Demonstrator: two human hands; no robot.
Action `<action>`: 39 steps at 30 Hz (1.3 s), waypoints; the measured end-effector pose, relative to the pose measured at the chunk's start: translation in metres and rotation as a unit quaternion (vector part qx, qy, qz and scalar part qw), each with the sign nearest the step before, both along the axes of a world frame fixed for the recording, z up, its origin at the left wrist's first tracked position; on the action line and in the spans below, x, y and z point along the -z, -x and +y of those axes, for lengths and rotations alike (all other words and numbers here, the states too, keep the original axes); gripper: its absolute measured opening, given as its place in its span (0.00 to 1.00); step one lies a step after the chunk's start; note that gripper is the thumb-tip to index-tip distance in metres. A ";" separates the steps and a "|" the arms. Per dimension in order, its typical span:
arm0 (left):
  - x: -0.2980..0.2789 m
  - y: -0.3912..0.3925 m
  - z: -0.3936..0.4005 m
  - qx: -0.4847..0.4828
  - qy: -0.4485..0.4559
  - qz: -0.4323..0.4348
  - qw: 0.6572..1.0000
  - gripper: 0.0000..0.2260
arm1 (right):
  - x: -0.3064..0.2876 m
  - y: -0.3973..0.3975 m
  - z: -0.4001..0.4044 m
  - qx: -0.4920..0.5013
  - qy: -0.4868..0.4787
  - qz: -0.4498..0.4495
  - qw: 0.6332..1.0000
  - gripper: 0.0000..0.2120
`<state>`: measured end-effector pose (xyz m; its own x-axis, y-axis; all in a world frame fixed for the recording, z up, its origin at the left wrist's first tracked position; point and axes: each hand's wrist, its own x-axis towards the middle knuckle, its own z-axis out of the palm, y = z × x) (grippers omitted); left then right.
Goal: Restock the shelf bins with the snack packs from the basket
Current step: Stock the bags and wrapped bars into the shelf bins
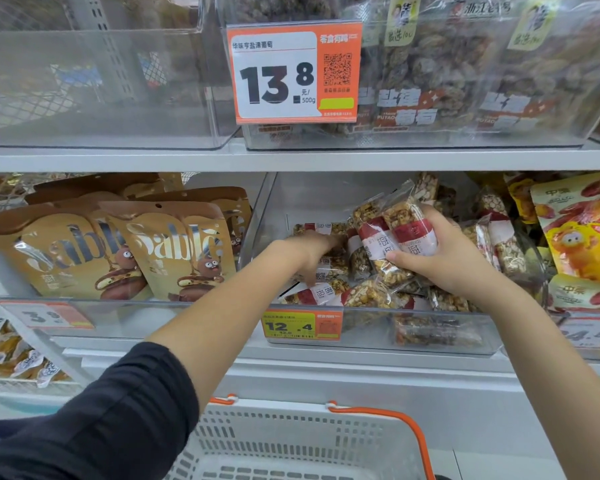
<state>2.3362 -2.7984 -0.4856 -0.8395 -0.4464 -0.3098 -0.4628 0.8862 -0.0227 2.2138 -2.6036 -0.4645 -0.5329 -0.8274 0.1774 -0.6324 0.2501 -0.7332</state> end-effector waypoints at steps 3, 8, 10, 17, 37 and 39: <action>-0.008 -0.004 -0.007 -0.030 0.071 -0.033 0.996 0.32 | 0.002 0.002 -0.001 -0.004 0.002 -0.006 1.000 0.37; 0.003 0.002 -0.010 -0.045 0.084 -0.014 0.995 0.19 | 0.001 0.001 0.000 -0.002 0.001 -0.003 1.000 0.38; 0.004 0.002 -0.010 -0.066 0.063 0.012 0.996 0.23 | 0.000 0.000 0.001 -0.005 0.008 0.000 1.000 0.35; 0.020 0.022 -0.007 0.000 -0.045 0.034 0.998 0.29 | -0.002 -0.003 -0.001 0.000 0.005 0.006 1.000 0.36; 0.020 0.013 -0.014 -0.042 -0.011 -0.082 0.996 0.40 | -0.004 -0.002 -0.001 -0.005 -0.006 -0.001 1.000 0.36; 0.020 0.009 -0.014 -0.058 0.010 -0.069 0.996 0.42 | -0.005 -0.006 0.000 -0.003 -0.004 -0.004 1.000 0.35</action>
<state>2.3273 -2.8122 -0.5058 -0.7320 -0.5450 -0.4089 -0.5528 0.8259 -0.1113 2.2194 -2.6034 -0.4595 -0.5285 -0.8323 0.1671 -0.6287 0.2515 -0.7358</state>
